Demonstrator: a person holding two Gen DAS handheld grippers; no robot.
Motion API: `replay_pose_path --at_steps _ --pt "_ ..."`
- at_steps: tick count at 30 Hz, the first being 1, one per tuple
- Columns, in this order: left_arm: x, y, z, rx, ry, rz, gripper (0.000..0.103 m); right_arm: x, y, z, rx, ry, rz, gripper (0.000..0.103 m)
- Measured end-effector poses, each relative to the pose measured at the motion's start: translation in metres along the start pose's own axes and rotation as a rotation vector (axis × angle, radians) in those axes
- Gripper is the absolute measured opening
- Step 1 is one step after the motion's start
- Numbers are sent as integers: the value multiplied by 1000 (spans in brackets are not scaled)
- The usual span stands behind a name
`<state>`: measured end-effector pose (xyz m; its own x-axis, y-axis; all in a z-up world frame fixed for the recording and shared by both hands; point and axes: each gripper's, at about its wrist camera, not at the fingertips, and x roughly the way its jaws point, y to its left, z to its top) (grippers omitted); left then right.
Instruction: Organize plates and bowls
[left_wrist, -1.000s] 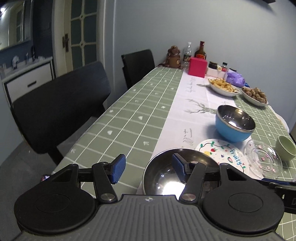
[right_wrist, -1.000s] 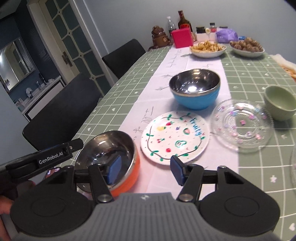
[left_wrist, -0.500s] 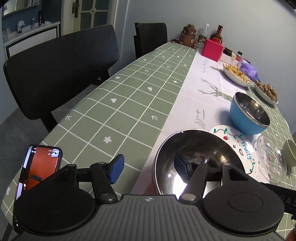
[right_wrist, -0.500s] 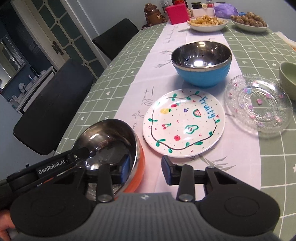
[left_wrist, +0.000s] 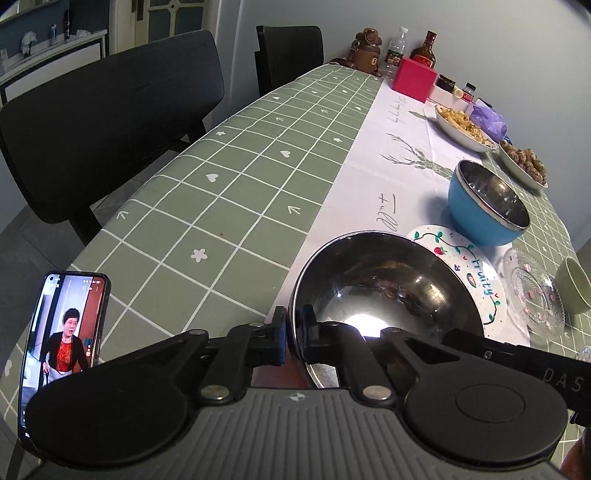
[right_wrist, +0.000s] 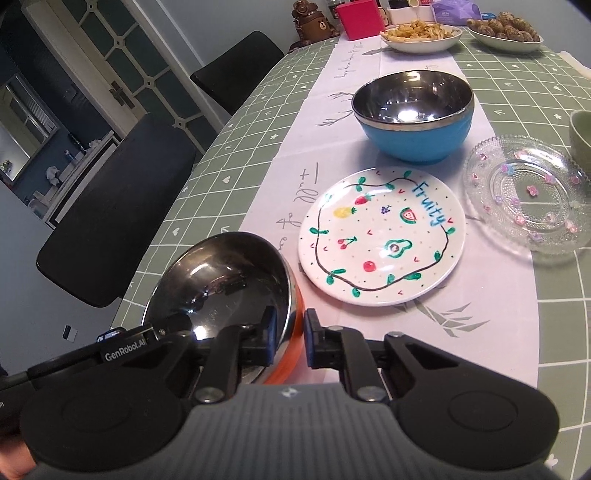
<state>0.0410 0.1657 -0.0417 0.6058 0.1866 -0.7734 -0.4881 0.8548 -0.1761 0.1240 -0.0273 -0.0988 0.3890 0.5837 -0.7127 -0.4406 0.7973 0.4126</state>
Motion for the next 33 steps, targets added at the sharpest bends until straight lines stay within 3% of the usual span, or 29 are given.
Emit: replay_pose_path --at_steps 4,9,21,33 --pt "-14 -6 0 12 -25 -31 8 -14 -6 2 0 -9 16 12" --pt "-24 -26 -11 36 7 -112 9 -45 -21 1 -11 -13 -19 12" --pt "-36 -91 -59 226 100 -259 13 -107 -97 -41 123 -17 -67 11" --pt "-44 -96 -66 307 114 -251 14 -107 -114 -52 171 23 -18 10"
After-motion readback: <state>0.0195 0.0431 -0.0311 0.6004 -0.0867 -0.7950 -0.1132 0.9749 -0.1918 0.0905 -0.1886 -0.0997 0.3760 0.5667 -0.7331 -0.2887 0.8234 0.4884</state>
